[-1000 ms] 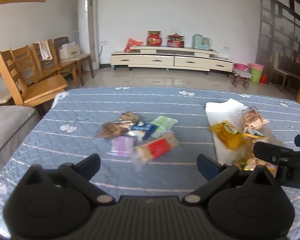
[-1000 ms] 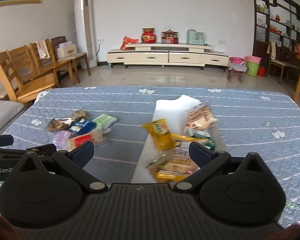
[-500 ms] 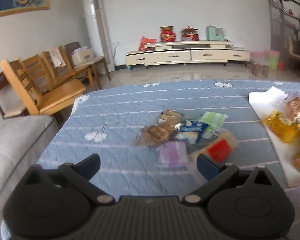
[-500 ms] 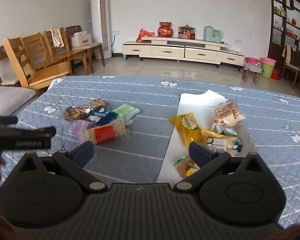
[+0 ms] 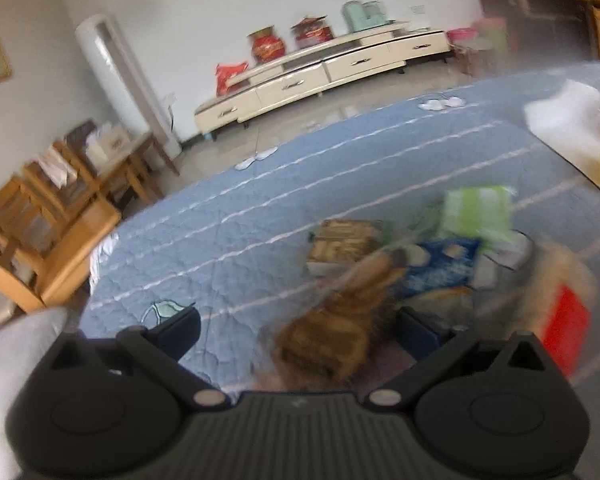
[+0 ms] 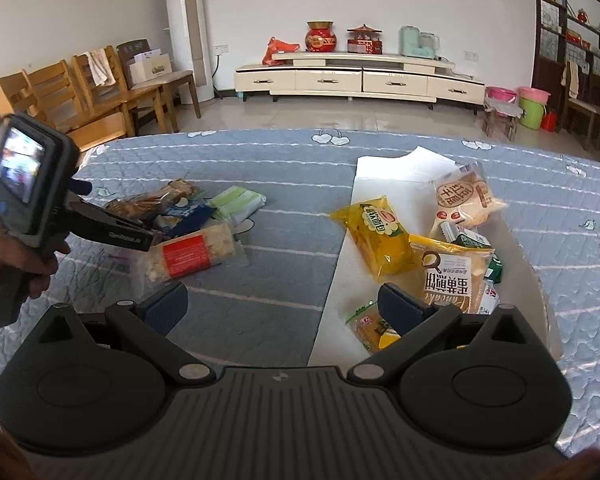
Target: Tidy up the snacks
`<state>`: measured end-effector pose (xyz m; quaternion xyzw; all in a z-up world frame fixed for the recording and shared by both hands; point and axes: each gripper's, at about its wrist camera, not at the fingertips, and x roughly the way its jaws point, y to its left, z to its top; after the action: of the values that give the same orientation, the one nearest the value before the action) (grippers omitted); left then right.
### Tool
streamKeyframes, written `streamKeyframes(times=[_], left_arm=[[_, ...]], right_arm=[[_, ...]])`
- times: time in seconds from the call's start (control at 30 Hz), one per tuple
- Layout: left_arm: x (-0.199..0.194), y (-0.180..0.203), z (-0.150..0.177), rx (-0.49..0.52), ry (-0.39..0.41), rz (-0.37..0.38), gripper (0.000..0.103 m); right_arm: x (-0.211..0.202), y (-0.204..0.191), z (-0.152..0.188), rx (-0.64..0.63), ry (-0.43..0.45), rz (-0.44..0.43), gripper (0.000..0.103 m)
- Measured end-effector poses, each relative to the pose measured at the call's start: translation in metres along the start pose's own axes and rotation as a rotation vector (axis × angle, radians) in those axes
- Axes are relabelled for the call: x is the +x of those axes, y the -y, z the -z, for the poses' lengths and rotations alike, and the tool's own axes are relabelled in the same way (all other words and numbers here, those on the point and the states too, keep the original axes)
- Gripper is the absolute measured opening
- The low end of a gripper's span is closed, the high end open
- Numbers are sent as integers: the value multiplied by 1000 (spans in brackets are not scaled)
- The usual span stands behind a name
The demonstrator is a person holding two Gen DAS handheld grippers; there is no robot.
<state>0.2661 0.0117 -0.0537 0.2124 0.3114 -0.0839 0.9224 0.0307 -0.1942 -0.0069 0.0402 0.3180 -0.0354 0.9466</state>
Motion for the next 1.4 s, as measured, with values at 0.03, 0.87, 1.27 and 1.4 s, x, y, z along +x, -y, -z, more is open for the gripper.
streamKeyframes(times=[0.03,0.87,1.27,1.4], left_arm=[[5,-8,-2,-34,-9,8,102],[-90,-56,45,-409,19,12,39],[-117,-52,75,-514,-1,15,39],[-126,-46,76,-501,15,11,39]], right_arm=[[2,0,0,2,1,0,103],[108,-63,-35,166,-160,-106,103],[169,-104,-44,211,-246,-39,56],[150,-92,-38,191,-221,-61,44]])
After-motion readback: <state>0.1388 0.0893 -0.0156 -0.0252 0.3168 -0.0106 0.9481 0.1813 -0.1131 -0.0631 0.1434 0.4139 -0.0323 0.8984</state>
